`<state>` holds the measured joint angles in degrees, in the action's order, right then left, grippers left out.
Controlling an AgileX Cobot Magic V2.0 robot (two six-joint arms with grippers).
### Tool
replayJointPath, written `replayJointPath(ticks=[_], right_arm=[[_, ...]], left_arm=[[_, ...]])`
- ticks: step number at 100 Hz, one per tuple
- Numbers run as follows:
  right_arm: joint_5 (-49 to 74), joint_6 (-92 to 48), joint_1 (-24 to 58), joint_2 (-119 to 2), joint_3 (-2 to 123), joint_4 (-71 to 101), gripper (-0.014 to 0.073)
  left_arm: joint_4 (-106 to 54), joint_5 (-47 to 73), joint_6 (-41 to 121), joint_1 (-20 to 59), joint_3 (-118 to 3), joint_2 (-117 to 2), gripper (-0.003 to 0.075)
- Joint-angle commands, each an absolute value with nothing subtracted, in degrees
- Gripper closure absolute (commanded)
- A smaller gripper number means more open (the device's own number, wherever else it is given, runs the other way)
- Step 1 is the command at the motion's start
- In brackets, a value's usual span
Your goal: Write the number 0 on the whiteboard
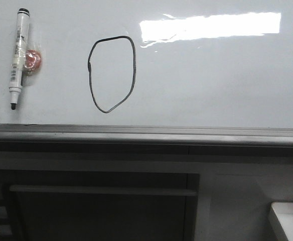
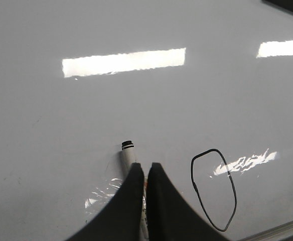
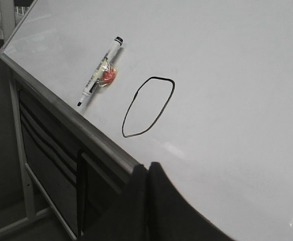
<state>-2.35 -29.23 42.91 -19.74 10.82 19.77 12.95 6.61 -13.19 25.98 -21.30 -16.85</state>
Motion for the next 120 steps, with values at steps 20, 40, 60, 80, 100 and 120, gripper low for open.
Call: replayJointPath(ticks=[20, 40, 60, 80, 100, 120], right_arm=[[-7.15, -29.37, 42.62, -20.0, 12.25, 19.65, 0.0649], [-7.15, -29.37, 42.62, -20.0, 12.25, 19.65, 0.0649], [-7.15, -29.37, 42.62, -20.0, 12.25, 19.65, 0.0649], [-7.15, -29.37, 42.62, -20.0, 12.25, 19.65, 0.0649], [-7.03, -29.37, 42.62, -20.0, 12.25, 19.65, 0.0649], [-7.03, -29.37, 42.62, -20.0, 12.25, 19.65, 0.0649]], left_arm=[[7.85, 10.0, -13.26, 23.56, -21.54, -14.68, 0.0741], [5.49, 17.6, -10.4, 15.02, -18.22, -7.91, 0.0741], [5.6, 17.42, -10.4, 6.98, -11.96, 0.0, 0.0741], [5.39, 16.98, -10.4, 3.13, -6.8, 1.74, 0.0741], [5.39, 16.23, -10.31, 3.0, -2.62, 1.74, 0.0741], [2.48, 15.36, -3.2, 3.0, 0.66, 1.74, 0.0741]])
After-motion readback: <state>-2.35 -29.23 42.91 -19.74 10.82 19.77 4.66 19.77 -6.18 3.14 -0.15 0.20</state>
